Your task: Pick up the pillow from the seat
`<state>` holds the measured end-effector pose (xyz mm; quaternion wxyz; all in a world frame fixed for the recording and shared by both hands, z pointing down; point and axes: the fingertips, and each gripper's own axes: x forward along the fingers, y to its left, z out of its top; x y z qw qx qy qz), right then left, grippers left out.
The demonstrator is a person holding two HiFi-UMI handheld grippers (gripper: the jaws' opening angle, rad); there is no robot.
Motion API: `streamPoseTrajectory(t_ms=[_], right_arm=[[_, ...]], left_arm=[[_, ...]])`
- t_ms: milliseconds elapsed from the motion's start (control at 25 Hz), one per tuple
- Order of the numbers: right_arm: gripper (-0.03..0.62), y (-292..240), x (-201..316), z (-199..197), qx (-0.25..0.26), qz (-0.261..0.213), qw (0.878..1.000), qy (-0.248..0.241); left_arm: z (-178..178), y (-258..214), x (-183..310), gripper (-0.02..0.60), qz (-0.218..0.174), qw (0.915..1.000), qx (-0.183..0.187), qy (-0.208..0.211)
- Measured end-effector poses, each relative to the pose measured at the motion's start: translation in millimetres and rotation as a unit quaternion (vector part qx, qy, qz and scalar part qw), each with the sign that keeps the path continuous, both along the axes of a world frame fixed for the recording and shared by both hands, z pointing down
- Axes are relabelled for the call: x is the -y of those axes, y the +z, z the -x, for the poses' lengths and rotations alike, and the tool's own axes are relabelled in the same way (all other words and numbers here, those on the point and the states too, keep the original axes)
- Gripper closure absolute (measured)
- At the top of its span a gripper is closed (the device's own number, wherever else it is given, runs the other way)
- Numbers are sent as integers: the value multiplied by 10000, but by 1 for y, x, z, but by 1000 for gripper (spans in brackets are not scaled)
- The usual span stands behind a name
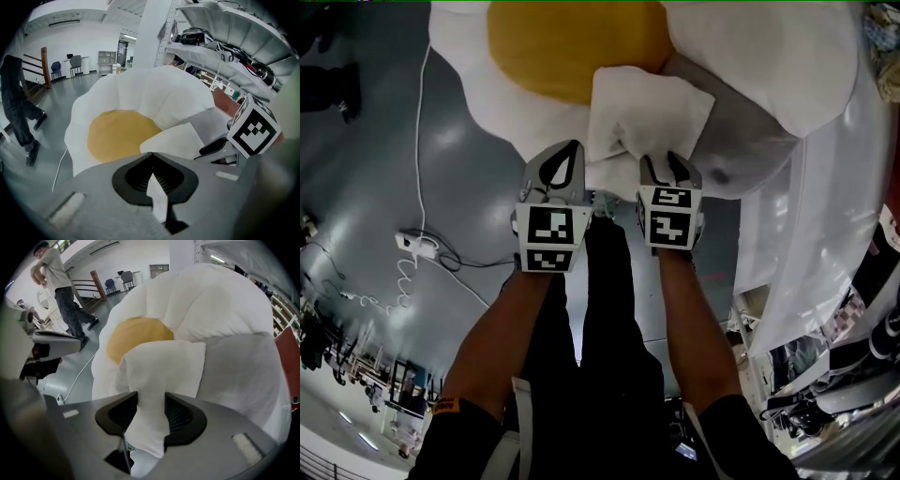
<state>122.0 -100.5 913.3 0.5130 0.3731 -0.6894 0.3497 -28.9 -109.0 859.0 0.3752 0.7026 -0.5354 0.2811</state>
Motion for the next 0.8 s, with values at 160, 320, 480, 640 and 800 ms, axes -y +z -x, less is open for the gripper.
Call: streamPoseTrajectory(t_ms=[160,320,480,640,800], right_arm=[[454,3,0,-4,-44,36,10000,8],[495,7,4,-5,-51,47,10000,36],[546,4,5,-3,-57,-1,10000,67],[565,-5,6,-5,-48,-108,9999,70],[568,-27,12,-2,14,-281,9995,149]], left_arm=[[-6,2,-2,580,21,10000,-22,12],[-12,5,-1,578,29,10000,-70,35],[-12,3,-2,580,22,10000,-85,41],[-14,-6,-4,580,-20,9999,-122,53],[-12,-21,-3,578,-89,9998,-138,66]])
